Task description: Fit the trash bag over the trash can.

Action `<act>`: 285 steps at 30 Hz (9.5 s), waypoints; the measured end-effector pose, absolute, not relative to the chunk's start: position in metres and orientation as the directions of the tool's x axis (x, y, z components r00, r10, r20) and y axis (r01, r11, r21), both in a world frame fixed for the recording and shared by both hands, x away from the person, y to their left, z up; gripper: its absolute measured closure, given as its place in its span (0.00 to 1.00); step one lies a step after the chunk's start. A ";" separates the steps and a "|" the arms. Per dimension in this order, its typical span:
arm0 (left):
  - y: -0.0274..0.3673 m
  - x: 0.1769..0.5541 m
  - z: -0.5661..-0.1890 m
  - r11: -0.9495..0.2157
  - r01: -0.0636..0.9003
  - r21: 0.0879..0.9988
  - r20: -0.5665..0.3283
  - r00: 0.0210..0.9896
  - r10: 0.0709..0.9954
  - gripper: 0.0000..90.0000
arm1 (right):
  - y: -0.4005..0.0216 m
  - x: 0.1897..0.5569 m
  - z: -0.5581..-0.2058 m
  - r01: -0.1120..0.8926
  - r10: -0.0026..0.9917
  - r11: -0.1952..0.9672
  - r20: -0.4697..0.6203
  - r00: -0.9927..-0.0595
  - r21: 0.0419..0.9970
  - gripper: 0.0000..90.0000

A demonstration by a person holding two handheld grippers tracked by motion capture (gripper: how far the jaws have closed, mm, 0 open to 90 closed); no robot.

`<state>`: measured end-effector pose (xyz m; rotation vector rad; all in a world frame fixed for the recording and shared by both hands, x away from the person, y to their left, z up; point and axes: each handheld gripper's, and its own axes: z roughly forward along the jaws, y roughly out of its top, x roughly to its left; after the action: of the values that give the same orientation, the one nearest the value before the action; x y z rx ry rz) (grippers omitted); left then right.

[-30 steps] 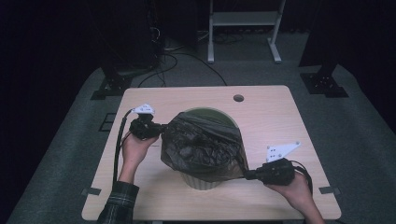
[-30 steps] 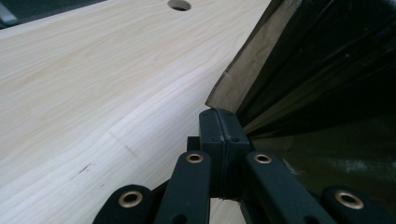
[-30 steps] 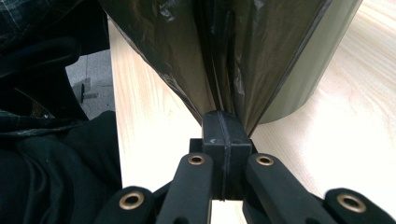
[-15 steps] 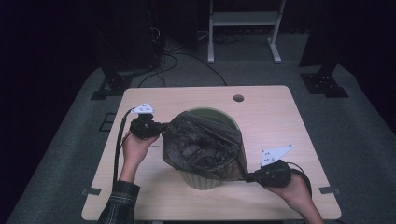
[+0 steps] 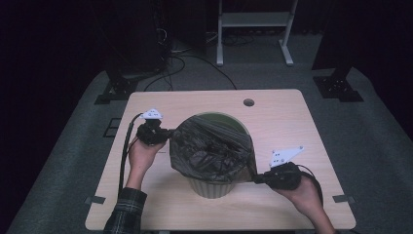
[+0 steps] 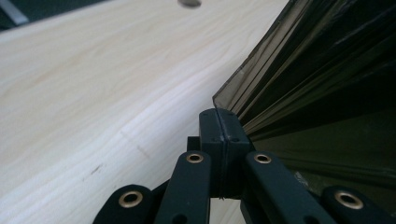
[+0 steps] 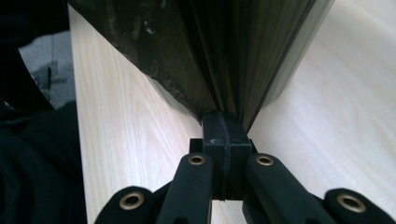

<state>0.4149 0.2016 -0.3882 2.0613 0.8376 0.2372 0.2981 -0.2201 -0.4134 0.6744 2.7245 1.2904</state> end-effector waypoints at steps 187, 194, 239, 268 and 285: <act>0.204 0.325 -0.318 -0.380 0.299 0.875 -0.148 0.914 0.377 0.08 | -0.216 0.313 -0.337 0.299 0.391 0.446 0.117 -0.913 0.844 0.28; 0.199 0.319 -0.320 -0.453 0.275 0.848 -0.106 0.925 0.364 0.00 | -0.205 0.314 -0.343 0.310 0.385 0.490 0.116 -0.915 0.815 0.19; 0.249 0.282 -0.397 -0.498 0.269 0.824 0.021 0.864 0.503 0.00 | -0.201 0.328 -0.296 0.212 0.415 0.354 0.050 -0.909 0.911 0.00; 0.258 0.296 -0.483 -0.579 0.395 0.713 0.014 0.818 0.575 0.00 | -0.129 0.349 -0.307 0.157 0.297 0.502 0.001 -0.955 0.851 0.00; 0.258 0.296 -0.483 -0.580 0.394 0.713 0.013 0.820 0.573 0.00 | -0.094 0.356 -0.319 0.120 0.270 0.699 -0.105 -0.957 0.705 0.00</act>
<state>0.2962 0.2576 -0.4832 2.2624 0.7056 0.3127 0.3565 -0.0943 -0.3192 0.3141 2.7082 1.1022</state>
